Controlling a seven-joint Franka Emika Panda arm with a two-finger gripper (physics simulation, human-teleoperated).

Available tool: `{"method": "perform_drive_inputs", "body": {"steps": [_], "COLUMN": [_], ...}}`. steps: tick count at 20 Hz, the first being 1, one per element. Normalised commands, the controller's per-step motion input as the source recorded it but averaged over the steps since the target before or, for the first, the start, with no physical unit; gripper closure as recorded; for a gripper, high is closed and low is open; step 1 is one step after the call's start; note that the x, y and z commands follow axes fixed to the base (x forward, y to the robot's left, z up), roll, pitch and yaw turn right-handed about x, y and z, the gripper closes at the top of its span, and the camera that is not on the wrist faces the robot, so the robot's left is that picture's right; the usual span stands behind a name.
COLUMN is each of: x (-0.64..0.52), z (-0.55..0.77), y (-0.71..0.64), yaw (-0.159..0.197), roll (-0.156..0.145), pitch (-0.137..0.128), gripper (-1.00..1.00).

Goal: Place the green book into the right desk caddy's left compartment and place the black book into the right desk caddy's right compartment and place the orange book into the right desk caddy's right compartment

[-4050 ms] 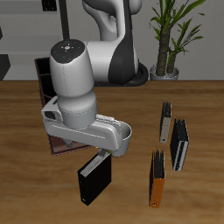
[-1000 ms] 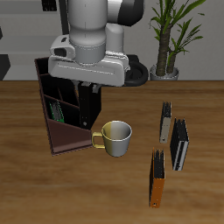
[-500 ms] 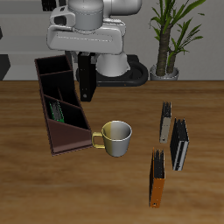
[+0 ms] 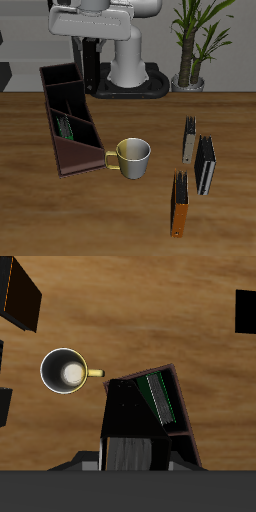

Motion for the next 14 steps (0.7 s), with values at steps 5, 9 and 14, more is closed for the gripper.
{"method": "perform_drive_inputs", "body": {"steps": [5, 9, 14], "x": [-0.3, -0.44, -0.43], "z": [0.05, -0.15, -0.09], "y": [-0.09, -0.21, -0.23], "yaw": [0.033, 0.045, 0.052], "roll": [0.006, 0.005, -0.007], "pitch": [0.011, 0.044, 0.009], "gripper": [1.0, 1.0, 1.0]}}
